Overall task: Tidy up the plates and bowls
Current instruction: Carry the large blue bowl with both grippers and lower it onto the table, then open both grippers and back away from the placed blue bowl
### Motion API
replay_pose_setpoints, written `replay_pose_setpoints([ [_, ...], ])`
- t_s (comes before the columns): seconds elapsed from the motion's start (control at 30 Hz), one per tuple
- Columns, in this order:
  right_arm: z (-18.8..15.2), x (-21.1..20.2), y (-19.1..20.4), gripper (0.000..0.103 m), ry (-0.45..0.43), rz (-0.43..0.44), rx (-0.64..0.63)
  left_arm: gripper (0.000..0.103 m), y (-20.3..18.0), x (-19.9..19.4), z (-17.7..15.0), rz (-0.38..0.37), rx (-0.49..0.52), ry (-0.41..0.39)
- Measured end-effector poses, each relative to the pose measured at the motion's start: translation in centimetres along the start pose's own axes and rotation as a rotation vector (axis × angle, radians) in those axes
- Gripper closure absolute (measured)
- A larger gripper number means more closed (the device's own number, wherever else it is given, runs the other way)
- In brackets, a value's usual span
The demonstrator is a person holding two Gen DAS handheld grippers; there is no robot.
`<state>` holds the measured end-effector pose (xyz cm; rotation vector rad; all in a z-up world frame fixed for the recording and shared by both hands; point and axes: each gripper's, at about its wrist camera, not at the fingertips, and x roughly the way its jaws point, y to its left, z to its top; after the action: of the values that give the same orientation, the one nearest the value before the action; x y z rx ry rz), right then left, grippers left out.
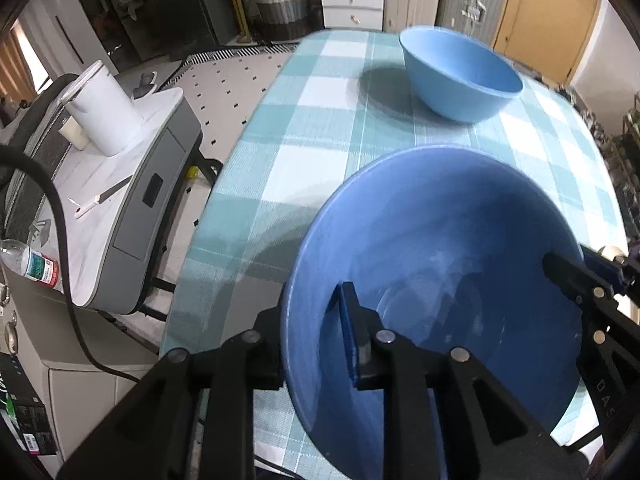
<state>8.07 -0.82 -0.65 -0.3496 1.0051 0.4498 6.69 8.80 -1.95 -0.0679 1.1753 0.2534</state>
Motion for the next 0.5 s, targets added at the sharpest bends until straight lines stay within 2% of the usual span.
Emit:
replay_pose_setpoints([
  [0.17, -0.7, 0.4, 0.8, 0.090, 0.003, -0.050, -0.066, 0.082, -0.3, -0.5, 0.0, 0.033, 0.034, -0.017],
  [0.23, -0.8, 0.6, 0.9, 0.090, 0.007, -0.072, -0.077, 0.077, -0.4, -0.7, 0.1, 0.029, 0.041, -0.020],
  [0.3, -1.0, 0.8, 0.5, 0.090, 0.014, -0.057, -0.055, 0.074, -0.2, -0.7, 0.0, 0.019, 0.036, -0.014],
  [0.5, -1.7, 0.7, -0.1, 0.090, 0.011, -0.027, -0.008, 0.074, 0.1, 0.1, -0.5, 0.008, 0.020, 0.012],
])
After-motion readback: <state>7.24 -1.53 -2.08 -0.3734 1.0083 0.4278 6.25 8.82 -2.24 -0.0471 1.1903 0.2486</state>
